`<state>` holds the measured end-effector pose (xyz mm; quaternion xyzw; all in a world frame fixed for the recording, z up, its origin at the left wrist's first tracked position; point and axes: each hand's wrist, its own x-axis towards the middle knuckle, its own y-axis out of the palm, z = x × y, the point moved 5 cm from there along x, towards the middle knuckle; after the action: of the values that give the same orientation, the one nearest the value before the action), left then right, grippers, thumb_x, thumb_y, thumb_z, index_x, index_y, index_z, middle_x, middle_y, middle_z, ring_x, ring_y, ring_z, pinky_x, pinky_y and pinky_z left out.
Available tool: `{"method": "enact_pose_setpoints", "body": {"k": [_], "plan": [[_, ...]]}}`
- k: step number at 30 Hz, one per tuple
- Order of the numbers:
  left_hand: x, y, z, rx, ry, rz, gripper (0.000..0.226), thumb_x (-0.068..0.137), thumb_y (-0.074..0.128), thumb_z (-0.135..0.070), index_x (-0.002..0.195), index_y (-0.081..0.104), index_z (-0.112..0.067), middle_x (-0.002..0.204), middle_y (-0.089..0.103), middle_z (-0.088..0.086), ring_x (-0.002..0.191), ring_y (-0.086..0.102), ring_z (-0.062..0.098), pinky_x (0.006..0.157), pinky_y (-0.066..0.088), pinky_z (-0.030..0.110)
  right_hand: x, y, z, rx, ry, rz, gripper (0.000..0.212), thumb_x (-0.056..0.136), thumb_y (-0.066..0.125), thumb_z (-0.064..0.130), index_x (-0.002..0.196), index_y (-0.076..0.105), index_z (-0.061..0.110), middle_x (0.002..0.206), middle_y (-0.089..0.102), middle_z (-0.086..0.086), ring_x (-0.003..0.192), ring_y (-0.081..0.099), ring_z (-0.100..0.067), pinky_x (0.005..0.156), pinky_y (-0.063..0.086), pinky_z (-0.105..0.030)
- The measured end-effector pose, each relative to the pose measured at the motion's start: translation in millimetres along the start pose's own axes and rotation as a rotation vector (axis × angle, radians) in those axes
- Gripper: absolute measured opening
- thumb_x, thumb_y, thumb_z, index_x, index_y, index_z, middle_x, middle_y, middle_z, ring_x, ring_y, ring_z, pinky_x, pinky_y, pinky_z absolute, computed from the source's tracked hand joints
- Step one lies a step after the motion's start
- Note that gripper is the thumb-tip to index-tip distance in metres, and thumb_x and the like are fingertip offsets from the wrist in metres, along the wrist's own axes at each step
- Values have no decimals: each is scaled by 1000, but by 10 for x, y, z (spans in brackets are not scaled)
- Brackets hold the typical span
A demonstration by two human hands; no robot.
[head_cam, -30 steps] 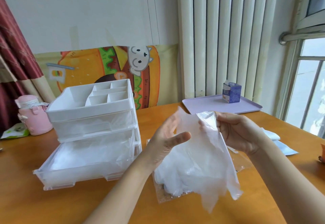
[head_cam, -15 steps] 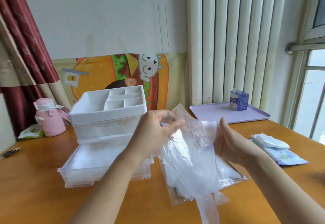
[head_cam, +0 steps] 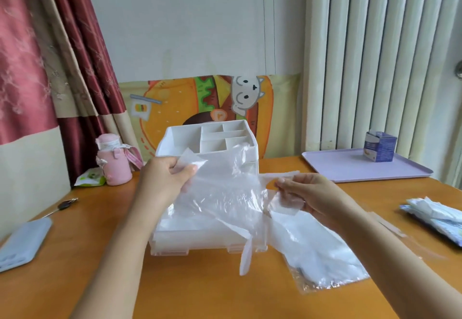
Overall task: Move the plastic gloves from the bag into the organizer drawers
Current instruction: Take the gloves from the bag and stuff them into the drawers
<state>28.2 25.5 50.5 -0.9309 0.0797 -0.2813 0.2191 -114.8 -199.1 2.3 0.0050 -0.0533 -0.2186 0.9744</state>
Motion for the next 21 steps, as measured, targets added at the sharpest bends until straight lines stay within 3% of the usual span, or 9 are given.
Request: {"method": "enact_pose_setpoints", "body": {"k": [3, 6, 9, 11, 15, 18, 21], "plan": [[22, -7, 167, 89, -58, -33, 30, 87, 68, -24, 72, 70, 2, 54, 64, 6, 51, 55, 17, 48, 38, 18, 148, 223, 29, -82, 55, -69, 34, 94, 54, 35, 91, 66, 3, 68, 69, -8, 60, 64, -17, 61, 58, -27], [72, 7, 310, 147, -103, -61, 31, 87, 67, -21, 68, 67, 3, 55, 60, 9, 56, 54, 23, 51, 35, 27, 239, 396, 0, -259, 103, -18, 44, 84, 61, 49, 100, 61, 8, 77, 73, -10, 66, 70, -21, 62, 59, -32], [109, 74, 457, 189, -141, -13, 38, 87, 67, -22, 53, 60, -8, 53, 60, 4, 59, 60, 23, 50, 35, 24, 251, 480, -46, -555, 65, 34, 33, 75, 81, 26, 100, 63, 13, 76, 72, -7, 61, 69, -15, 53, 52, -21], [118, 105, 533, 259, -160, 38, 41, 87, 68, -26, 50, 59, -12, 55, 62, 3, 60, 60, 21, 51, 35, 24, 295, 484, -37, -634, 12, -2, 25, 73, 81, 11, 92, 66, 11, 70, 70, -7, 55, 66, -12, 48, 46, -16], [123, 113, 545, 408, -166, 98, 29, 85, 70, -32, 64, 65, -13, 77, 68, 8, 78, 61, 29, 57, 33, 29, 380, 489, 90, -778, -156, -149, 19, 72, 80, 9, 81, 63, 12, 63, 68, -2, 47, 61, -6, 49, 47, -19], [138, 98, 553, 452, -156, 98, 22, 85, 70, -29, 77, 70, -8, 82, 68, 7, 82, 62, 28, 59, 36, 28, 418, 524, 142, -888, -210, -222, 22, 73, 81, 17, 81, 61, 16, 70, 64, 1, 63, 62, -15, 57, 49, -25], [151, 121, 615, 473, -181, 113, 14, 83, 70, -20, 88, 71, -8, 90, 69, 9, 87, 63, 30, 63, 41, 28, 329, 557, 218, -1102, -317, -381, 26, 81, 73, 22, 102, 58, 17, 95, 58, 3, 88, 55, -19, 71, 40, -26]]}}
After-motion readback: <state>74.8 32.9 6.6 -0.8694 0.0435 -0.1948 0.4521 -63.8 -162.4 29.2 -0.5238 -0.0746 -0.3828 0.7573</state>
